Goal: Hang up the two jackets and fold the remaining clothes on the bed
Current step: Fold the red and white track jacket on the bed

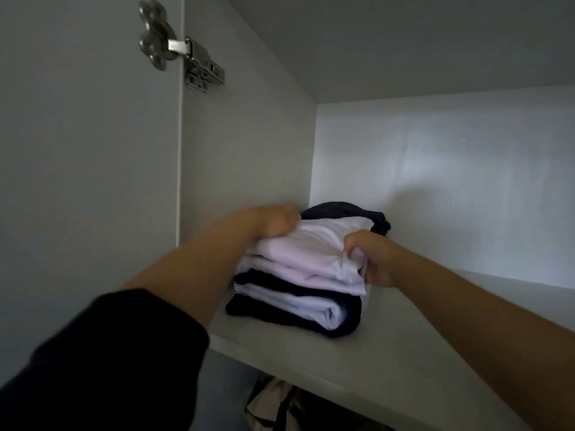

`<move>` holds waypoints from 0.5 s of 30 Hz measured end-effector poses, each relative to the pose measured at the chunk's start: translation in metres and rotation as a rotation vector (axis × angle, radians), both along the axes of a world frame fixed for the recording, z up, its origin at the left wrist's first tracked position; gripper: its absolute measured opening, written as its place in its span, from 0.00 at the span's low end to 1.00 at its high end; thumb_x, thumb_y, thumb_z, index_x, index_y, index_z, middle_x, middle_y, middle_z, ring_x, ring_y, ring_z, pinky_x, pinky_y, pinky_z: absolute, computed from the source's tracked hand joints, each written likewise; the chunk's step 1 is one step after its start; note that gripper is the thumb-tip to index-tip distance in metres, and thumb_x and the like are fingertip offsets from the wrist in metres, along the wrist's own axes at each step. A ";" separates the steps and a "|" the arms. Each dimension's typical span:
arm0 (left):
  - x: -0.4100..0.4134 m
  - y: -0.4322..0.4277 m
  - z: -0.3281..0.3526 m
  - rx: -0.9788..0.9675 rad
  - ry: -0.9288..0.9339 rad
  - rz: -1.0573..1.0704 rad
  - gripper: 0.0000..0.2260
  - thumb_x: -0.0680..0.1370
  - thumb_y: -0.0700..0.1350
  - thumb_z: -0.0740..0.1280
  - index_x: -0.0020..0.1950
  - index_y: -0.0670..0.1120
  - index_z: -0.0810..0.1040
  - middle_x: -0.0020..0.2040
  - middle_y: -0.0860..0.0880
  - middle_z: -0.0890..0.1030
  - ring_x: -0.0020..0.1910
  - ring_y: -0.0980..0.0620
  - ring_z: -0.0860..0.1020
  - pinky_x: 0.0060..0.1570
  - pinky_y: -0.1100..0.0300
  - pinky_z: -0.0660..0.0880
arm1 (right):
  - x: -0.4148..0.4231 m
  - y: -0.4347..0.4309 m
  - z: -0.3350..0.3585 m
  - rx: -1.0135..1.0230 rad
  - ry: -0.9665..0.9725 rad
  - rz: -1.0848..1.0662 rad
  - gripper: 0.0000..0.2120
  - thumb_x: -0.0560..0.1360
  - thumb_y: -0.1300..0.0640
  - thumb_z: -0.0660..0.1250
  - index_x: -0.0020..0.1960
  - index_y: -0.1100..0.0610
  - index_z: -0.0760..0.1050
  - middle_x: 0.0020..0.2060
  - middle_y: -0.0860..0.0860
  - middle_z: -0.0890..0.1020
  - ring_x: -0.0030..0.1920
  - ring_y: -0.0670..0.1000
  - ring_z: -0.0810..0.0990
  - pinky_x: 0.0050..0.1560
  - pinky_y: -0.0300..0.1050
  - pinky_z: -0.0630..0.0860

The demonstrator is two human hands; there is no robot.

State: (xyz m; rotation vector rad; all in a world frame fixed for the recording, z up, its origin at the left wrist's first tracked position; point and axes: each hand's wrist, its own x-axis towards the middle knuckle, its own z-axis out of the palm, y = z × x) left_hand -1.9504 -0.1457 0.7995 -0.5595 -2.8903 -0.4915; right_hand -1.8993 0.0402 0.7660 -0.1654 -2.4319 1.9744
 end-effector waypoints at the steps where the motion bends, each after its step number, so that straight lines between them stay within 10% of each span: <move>1: -0.004 0.004 -0.013 -0.004 -0.046 0.013 0.20 0.83 0.53 0.52 0.68 0.44 0.70 0.72 0.43 0.68 0.68 0.46 0.68 0.70 0.55 0.60 | 0.001 0.001 0.005 0.198 0.016 -0.030 0.05 0.74 0.66 0.58 0.40 0.62 0.68 0.30 0.55 0.72 0.30 0.51 0.69 0.32 0.40 0.68; 3: -0.008 0.008 -0.027 -0.033 -0.085 0.047 0.26 0.81 0.60 0.50 0.75 0.50 0.63 0.75 0.46 0.62 0.73 0.48 0.62 0.72 0.55 0.54 | -0.006 0.009 0.016 0.773 0.235 -0.221 0.24 0.77 0.59 0.60 0.69 0.67 0.60 0.60 0.61 0.73 0.57 0.59 0.74 0.57 0.50 0.72; 5: -0.015 0.009 -0.027 -0.041 -0.112 0.041 0.26 0.80 0.61 0.49 0.75 0.52 0.61 0.76 0.47 0.61 0.73 0.48 0.61 0.70 0.54 0.54 | -0.013 0.004 0.029 1.058 0.555 -0.267 0.32 0.78 0.54 0.59 0.76 0.60 0.47 0.74 0.57 0.58 0.72 0.59 0.59 0.69 0.54 0.60; 8: -0.019 0.008 -0.026 -0.028 -0.131 0.028 0.25 0.81 0.59 0.52 0.74 0.47 0.64 0.74 0.44 0.63 0.72 0.46 0.62 0.68 0.54 0.58 | -0.033 -0.017 0.031 0.981 0.452 -0.053 0.17 0.81 0.54 0.50 0.62 0.62 0.70 0.62 0.59 0.74 0.63 0.58 0.71 0.60 0.47 0.67; 15: -0.035 0.003 -0.035 -0.010 -0.135 0.040 0.21 0.81 0.55 0.51 0.71 0.50 0.68 0.72 0.47 0.68 0.68 0.49 0.67 0.54 0.63 0.58 | -0.064 -0.016 -0.018 0.997 0.173 0.077 0.23 0.82 0.46 0.46 0.70 0.58 0.64 0.64 0.56 0.74 0.60 0.55 0.73 0.66 0.49 0.66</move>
